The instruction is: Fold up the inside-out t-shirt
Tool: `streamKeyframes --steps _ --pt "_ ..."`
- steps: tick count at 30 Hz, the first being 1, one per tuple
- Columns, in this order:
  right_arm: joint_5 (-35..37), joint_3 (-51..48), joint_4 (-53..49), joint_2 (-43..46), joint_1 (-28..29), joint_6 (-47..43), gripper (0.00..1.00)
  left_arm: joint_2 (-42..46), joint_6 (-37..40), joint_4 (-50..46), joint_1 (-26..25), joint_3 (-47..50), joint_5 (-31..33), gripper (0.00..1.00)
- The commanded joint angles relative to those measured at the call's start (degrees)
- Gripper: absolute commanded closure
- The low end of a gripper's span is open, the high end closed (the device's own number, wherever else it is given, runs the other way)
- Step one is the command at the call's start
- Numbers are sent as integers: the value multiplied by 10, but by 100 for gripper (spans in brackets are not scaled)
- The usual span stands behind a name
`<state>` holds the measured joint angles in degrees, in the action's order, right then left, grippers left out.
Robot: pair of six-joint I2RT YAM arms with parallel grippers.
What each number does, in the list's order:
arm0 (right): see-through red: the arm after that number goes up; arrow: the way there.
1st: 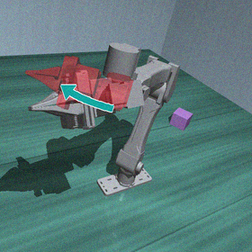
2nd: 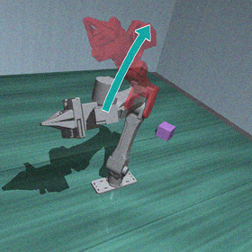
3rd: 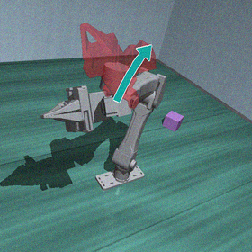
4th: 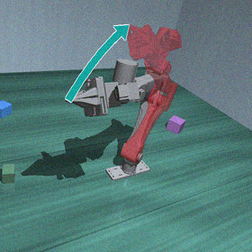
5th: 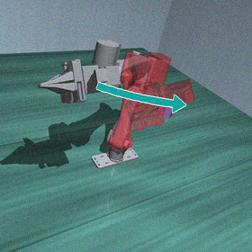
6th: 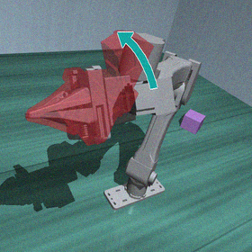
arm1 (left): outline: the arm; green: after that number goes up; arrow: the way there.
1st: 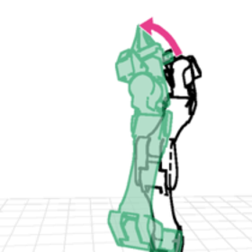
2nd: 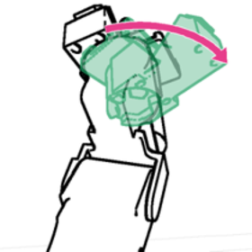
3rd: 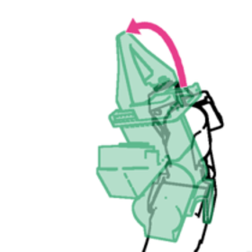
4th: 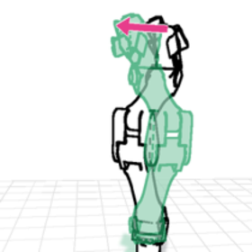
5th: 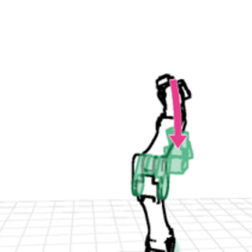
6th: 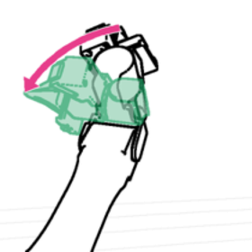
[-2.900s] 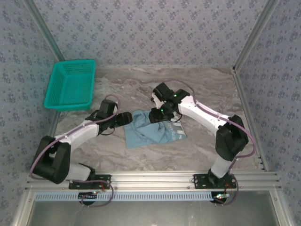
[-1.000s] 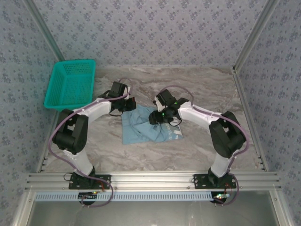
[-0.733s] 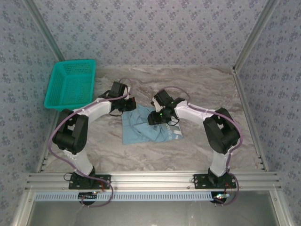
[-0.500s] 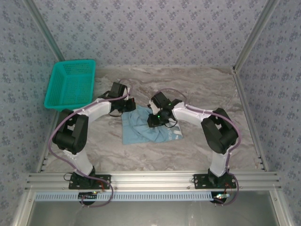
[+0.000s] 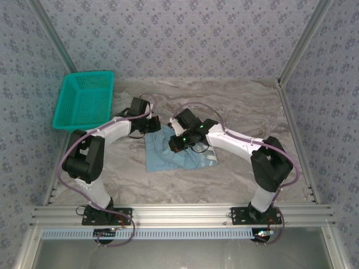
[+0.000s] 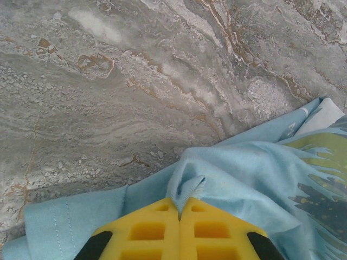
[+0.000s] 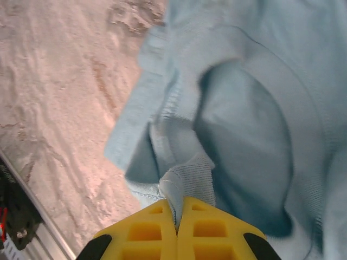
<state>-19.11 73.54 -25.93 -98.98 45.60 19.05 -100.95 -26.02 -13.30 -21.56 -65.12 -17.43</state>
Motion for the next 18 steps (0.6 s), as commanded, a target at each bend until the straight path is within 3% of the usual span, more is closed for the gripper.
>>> streamKeyframes --steps 1,10,15,18 --pt "-11 20 9 10 16 8 100 -8 -5 -3 6 -30 -19 100" --pt "-34 16 117 -46 75 50 96 -27 -7 6 39 -46 -29 100" --pt "-57 56 117 -112 97 41 83 -41 -7 17 58 -29 -40 99" --pt "-89 67 97 -107 103 15 68 -44 -5 22 72 -19 -37 97"
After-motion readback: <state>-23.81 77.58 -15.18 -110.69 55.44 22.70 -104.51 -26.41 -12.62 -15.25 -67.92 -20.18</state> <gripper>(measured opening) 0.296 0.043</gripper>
